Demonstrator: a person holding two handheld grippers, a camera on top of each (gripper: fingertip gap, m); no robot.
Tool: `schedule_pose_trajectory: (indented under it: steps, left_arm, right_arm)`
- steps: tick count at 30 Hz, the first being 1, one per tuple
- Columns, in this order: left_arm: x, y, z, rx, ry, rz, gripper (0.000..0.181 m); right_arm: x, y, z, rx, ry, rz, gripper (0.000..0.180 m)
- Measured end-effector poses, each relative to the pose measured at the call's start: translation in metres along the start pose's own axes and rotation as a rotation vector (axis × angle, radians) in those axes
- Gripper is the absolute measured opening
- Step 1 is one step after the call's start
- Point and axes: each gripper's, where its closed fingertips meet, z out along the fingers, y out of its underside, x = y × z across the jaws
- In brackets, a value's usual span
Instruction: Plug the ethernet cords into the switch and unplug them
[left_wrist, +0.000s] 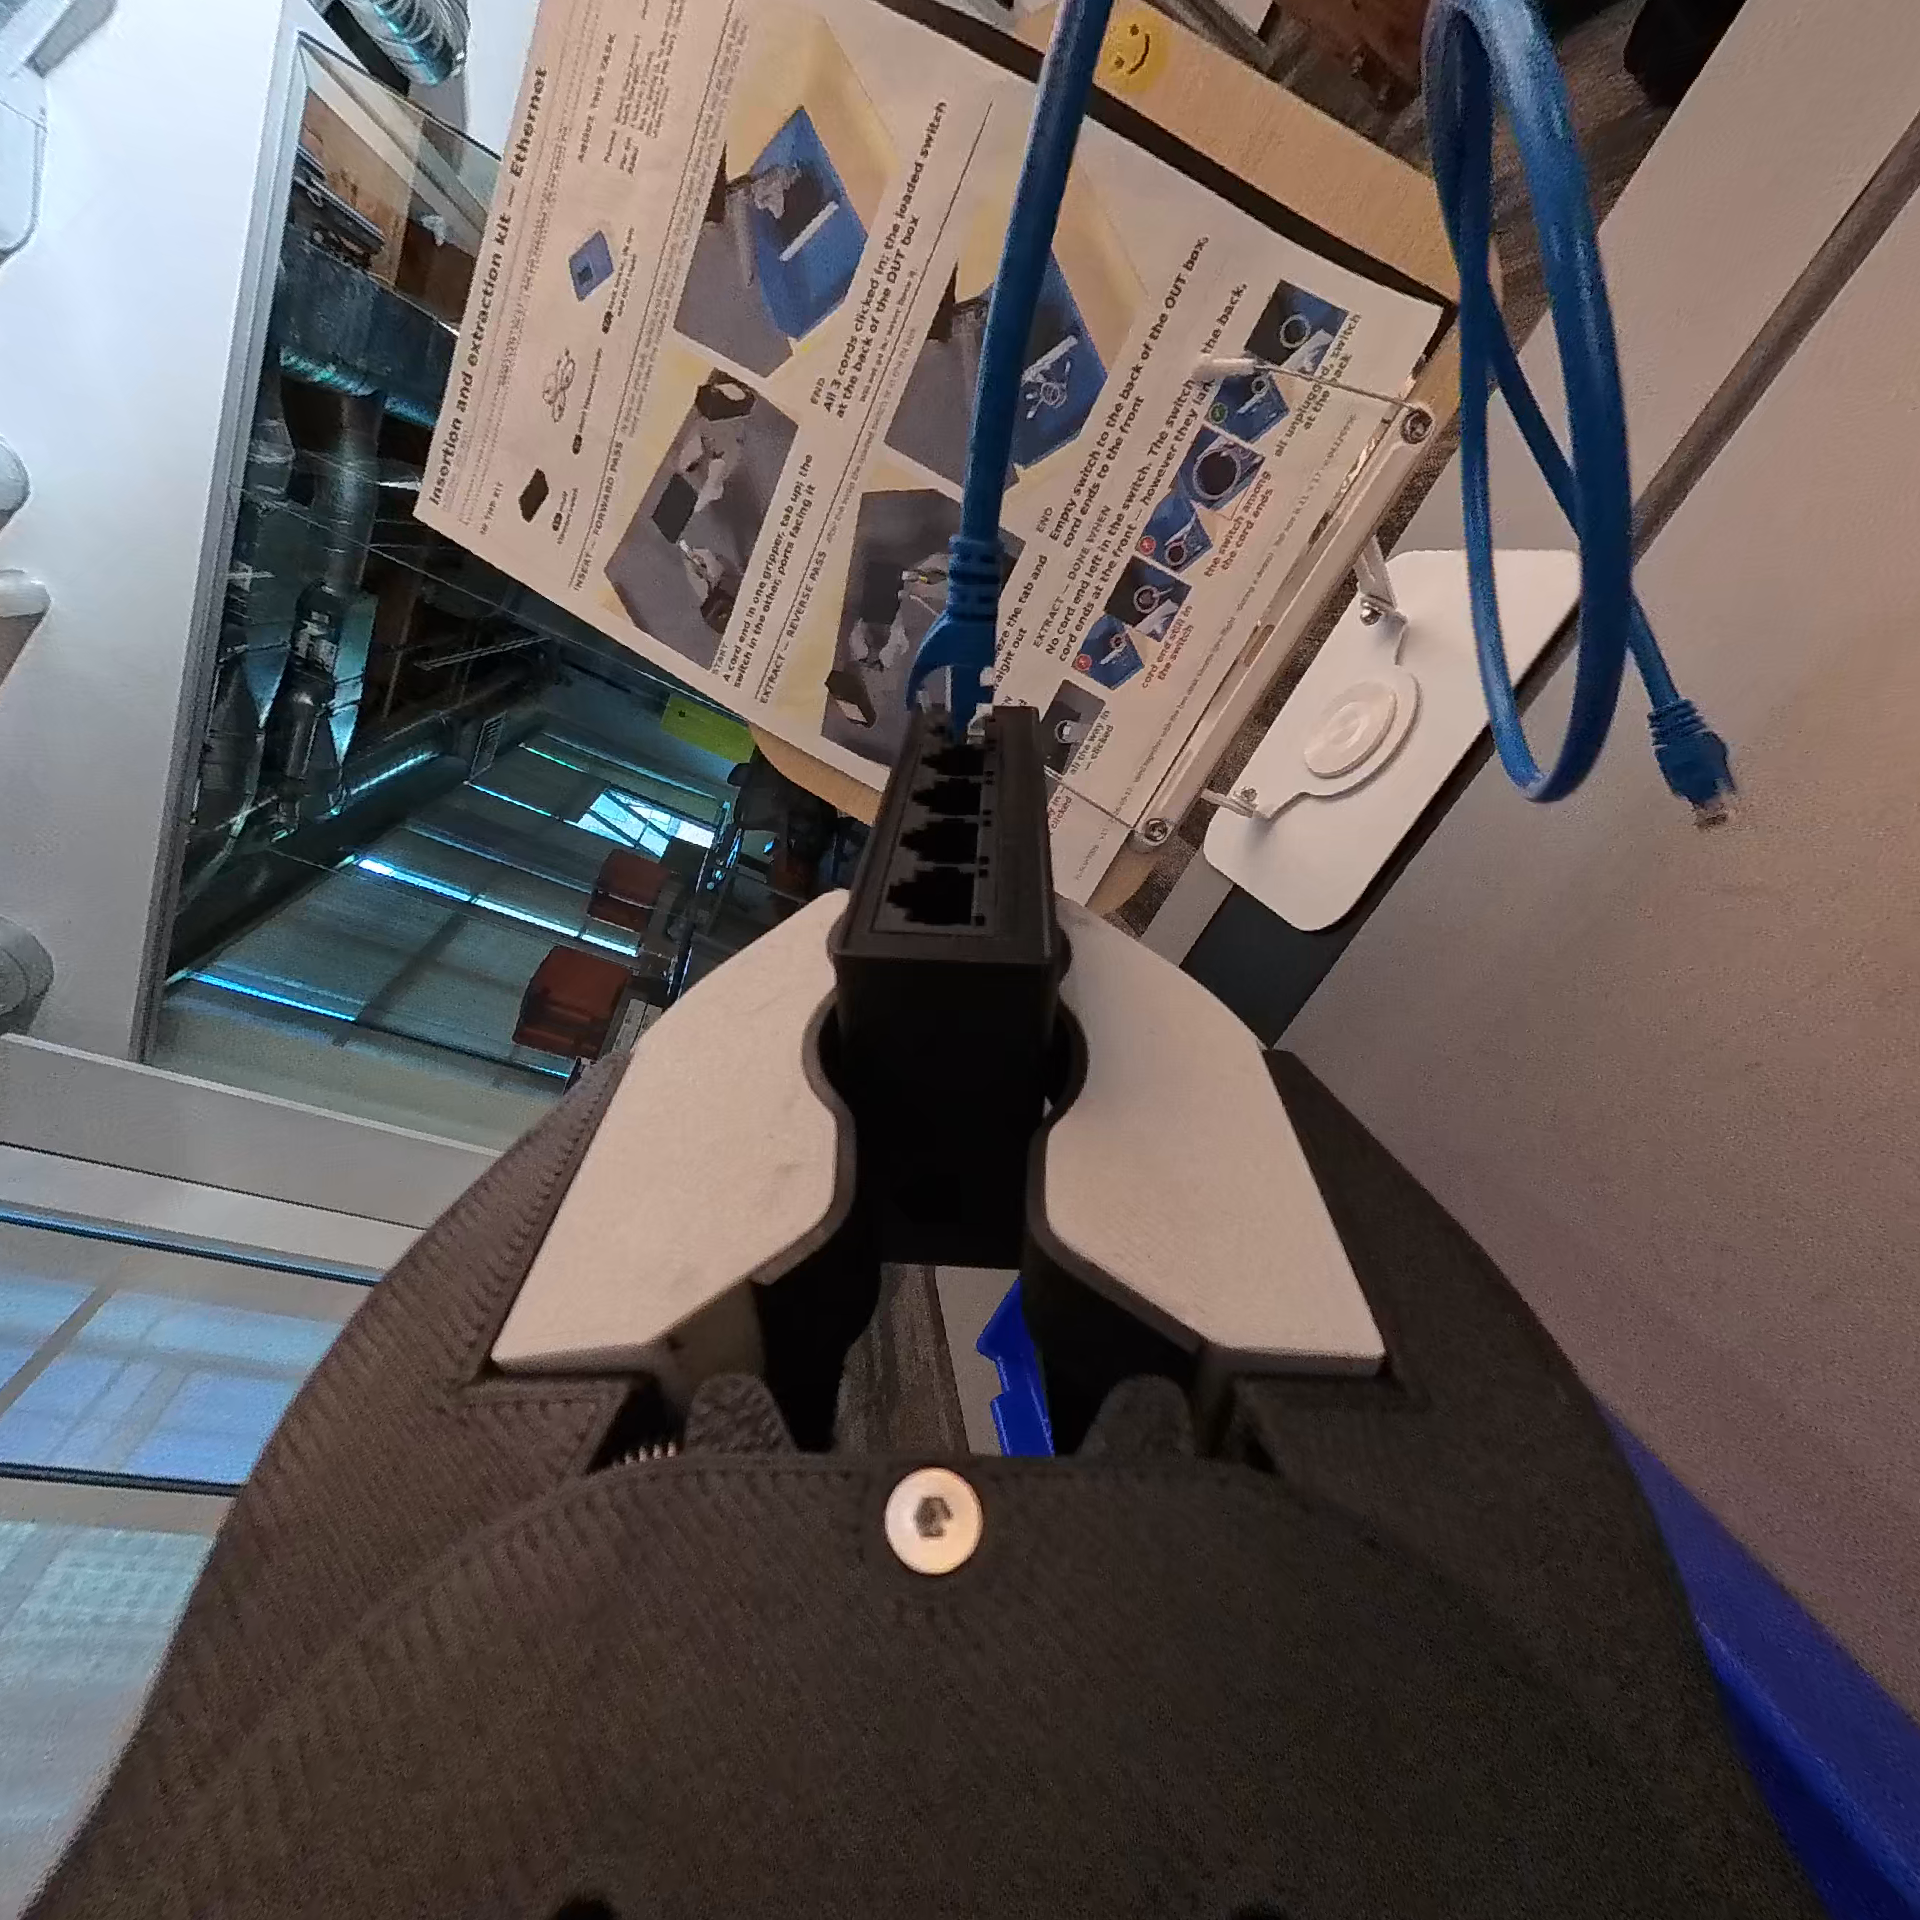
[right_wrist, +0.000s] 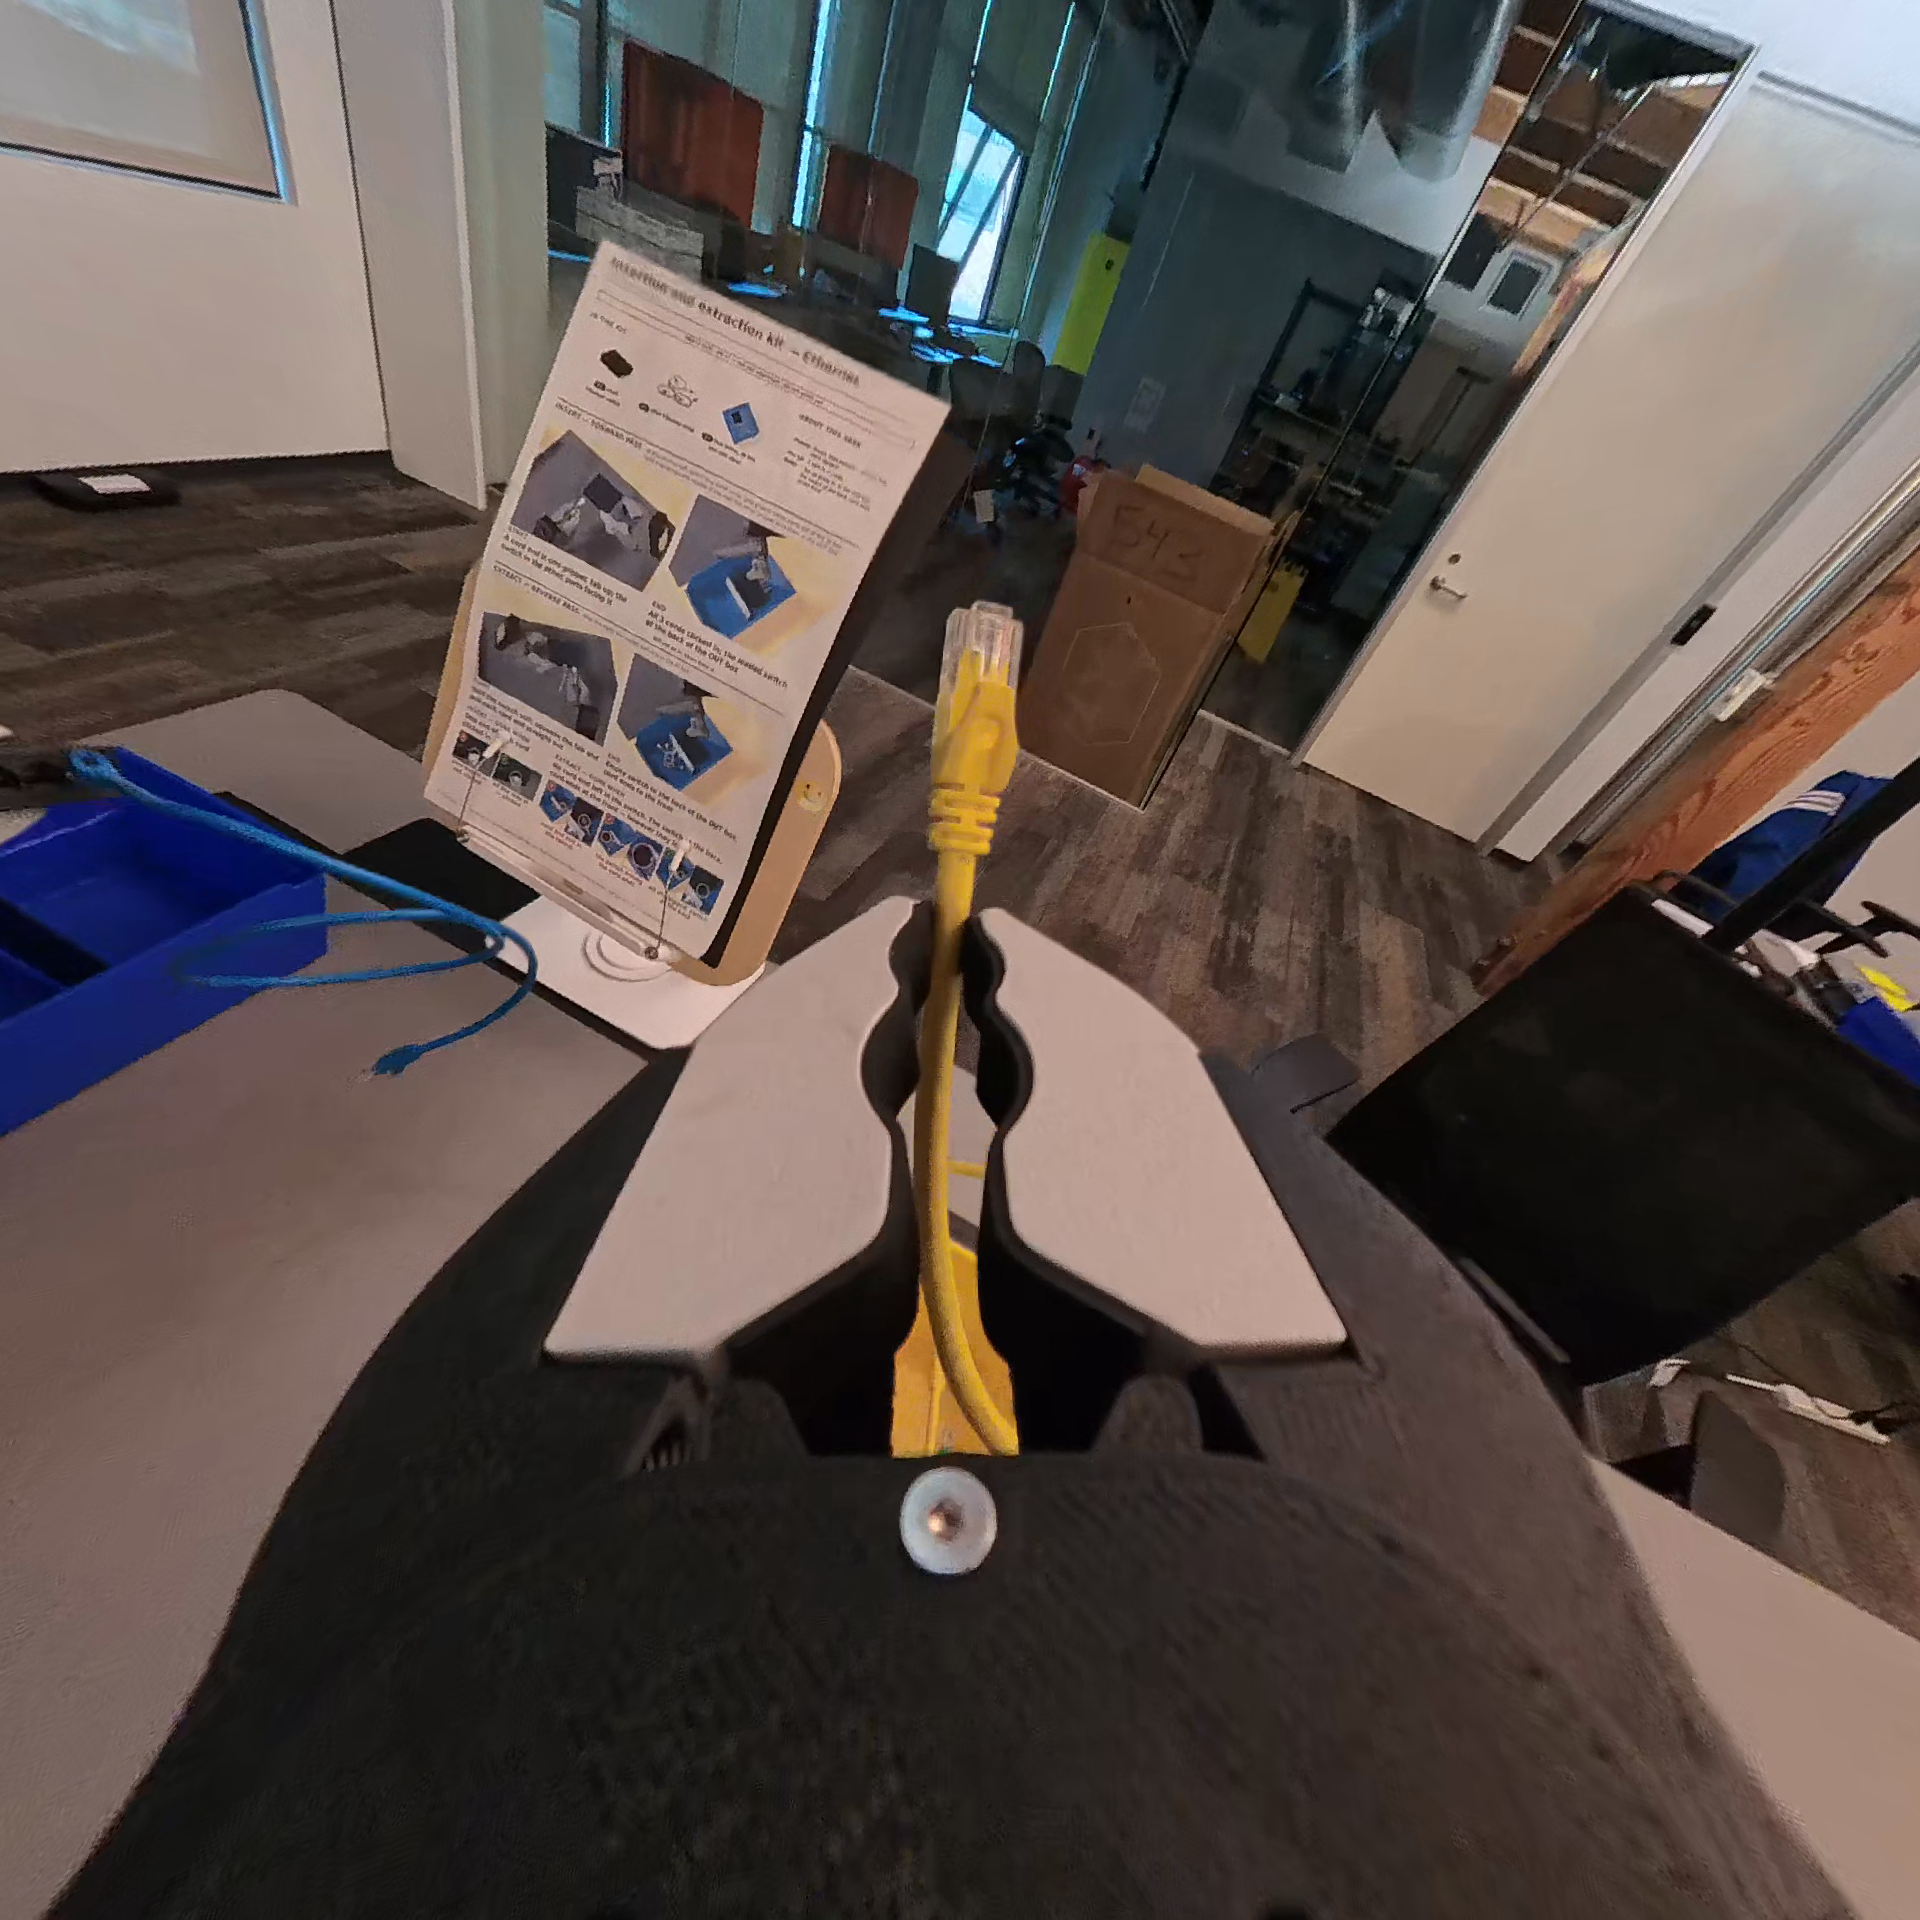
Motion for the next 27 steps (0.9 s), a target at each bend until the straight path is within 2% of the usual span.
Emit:
schedule_pose_trajectory:
  steps: [8, 12, 20, 27]
  left_arm:
    - [0.001, 0.0, 0.0, -0.002, 0.002, 0.003, 0.028]
    - [0.002, -0.002, 0.0, 0.002, 0.004, 0.007, 0.028]
    - [0.006, -0.006, -0.001, 0.006, 0.008, 0.021, 0.028]
    - [0.009, -0.006, 0.001, 0.001, 0.014, 0.03, 0.028]
  right_arm:
    - [-0.022, 0.07, 0.016, -0.138, -0.091, 0.017, 0.006]
    - [-0.041, 0.14, 0.032, -0.291, -0.137, 0.015, 0.006]
    - [-0.088, 0.308, 0.067, -0.606, -0.254, 0.068, 0.007]
    - [-0.149, 0.419, 0.082, -0.822, -0.402, 0.174, 0.007]
